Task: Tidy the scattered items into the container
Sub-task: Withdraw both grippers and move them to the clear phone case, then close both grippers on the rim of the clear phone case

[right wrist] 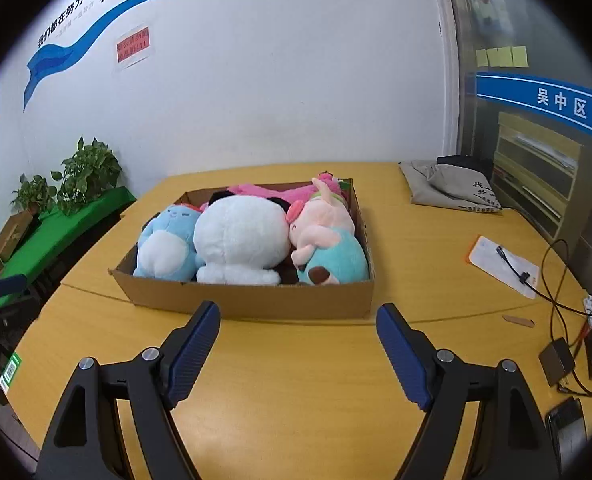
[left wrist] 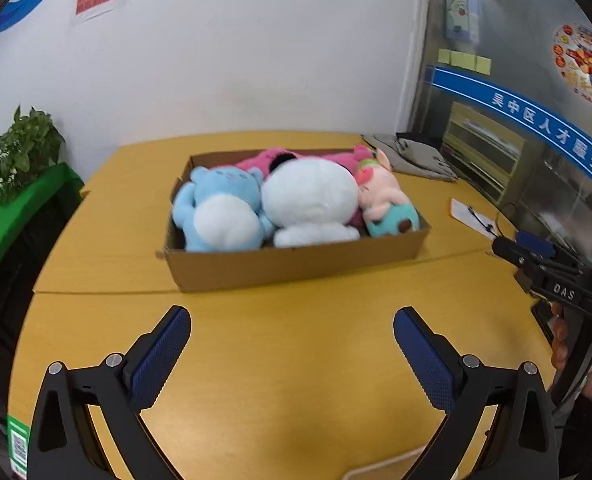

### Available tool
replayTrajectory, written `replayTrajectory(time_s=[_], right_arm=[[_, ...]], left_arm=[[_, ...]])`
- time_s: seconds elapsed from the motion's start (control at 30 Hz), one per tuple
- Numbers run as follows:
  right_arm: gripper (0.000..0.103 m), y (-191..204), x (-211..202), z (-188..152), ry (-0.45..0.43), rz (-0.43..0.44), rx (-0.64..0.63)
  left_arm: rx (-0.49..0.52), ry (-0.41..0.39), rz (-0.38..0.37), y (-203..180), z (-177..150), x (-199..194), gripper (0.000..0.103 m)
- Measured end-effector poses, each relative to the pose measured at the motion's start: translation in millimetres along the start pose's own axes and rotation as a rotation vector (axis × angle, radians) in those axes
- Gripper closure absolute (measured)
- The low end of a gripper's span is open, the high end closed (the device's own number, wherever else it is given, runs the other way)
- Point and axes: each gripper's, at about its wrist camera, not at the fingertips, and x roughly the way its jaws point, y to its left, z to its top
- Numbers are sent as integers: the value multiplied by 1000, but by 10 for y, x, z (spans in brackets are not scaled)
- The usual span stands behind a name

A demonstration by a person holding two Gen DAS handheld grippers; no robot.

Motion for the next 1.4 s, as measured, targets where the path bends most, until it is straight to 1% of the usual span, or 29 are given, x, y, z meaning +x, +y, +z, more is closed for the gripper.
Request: replayTrajectory(time_s=[0.1,0.27,0.4,0.5,0.6,0.7,0.8,0.87,0.9,0.93,0.97,1.0,1.03,1.07,1.1,1.13,1.17,1.4], right_arm=[[22,69,-100,-120,14,-18,-26],[22,104,-257,-238,12,-37,-35],[22,127,-344,-328,14,-37,-40],[22,130,-409,-453,29,-31,-39],[22,133,-464,-722,88,-7,-49],[22,132,-461,-1115,184,19,-47],[24,174,-375,-1532,299,37,-46],[24,193,-307,-1796,368,53,-42],[25,190,-271,-1894,395,51,-34],[26,192,-233,-1992,424,48,-31],[28,198,-210,-2054,442,42,-34],[36,204,-193,-2104,454,34,-37],[41,205,-179,-2147,465,28,-39],[49,206,-167,-2171,471,28,-39],[51,217,-160,-2174,468,26,-45],[52,234,-156,-2169,461,25,-52],[52,247,-149,-2162,460,32,-52],[53,261,-180,-2081,438,79,-15]], left_arm=[[4,17,-41,-130,-177,-7,0],[-10,24,-84,-223,-334,-79,0],[-16,39,-88,-236,-456,-105,0],[-20,81,-88,-227,-634,-80,0],[-20,141,-97,-210,-874,-30,0],[-20,219,-109,-206,-1180,52,0],[-7,313,-115,-237,-1464,181,6],[10,373,-129,-285,-1632,270,16],[13,397,-135,-307,-1692,312,18],[16,424,-145,-333,-1750,364,24],[18,446,-154,-356,-1795,411,32],[23,452,-155,-380,-1816,434,36],[36,444,-147,-413,-1818,430,41],[48,439,-146,-446,-1813,426,51],[52,441,-150,-467,-1809,432,60],[53,441,-148,-477,-1810,437,72],[51,443,-145,-482,-1806,444,81],[15,469,-164,-417,-1783,492,91]])
